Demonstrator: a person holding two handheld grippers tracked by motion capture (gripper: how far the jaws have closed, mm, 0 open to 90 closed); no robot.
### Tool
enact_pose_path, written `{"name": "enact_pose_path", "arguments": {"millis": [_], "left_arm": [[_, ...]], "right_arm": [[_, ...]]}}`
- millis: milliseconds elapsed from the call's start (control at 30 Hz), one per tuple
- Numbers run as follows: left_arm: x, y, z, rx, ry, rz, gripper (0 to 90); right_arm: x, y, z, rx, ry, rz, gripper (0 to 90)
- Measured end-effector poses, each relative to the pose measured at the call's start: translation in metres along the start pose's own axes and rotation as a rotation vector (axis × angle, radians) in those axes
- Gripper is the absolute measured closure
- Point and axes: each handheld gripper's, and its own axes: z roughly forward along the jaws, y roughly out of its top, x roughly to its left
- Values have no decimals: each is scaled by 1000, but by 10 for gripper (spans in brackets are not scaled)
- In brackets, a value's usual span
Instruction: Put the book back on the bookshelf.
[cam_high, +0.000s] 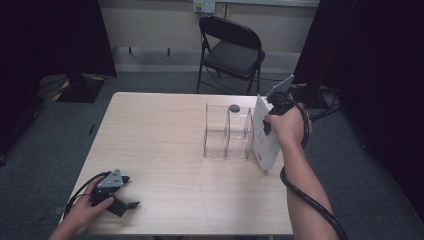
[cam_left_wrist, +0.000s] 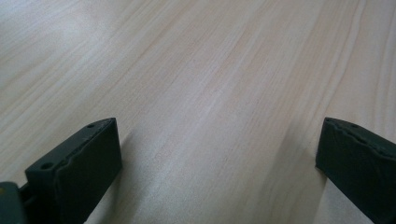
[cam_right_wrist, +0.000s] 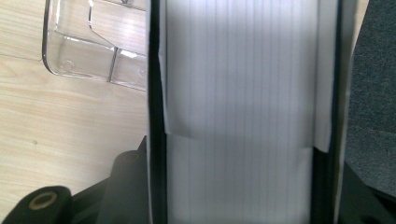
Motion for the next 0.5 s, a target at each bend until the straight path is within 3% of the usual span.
{"name": "enact_pose_path", "arguments": {"millis": [500], "left_arm": [[0,0,-1,1,9,7,0]], "right_arm": [[-2,11,7,-14,9,21,526]]}}
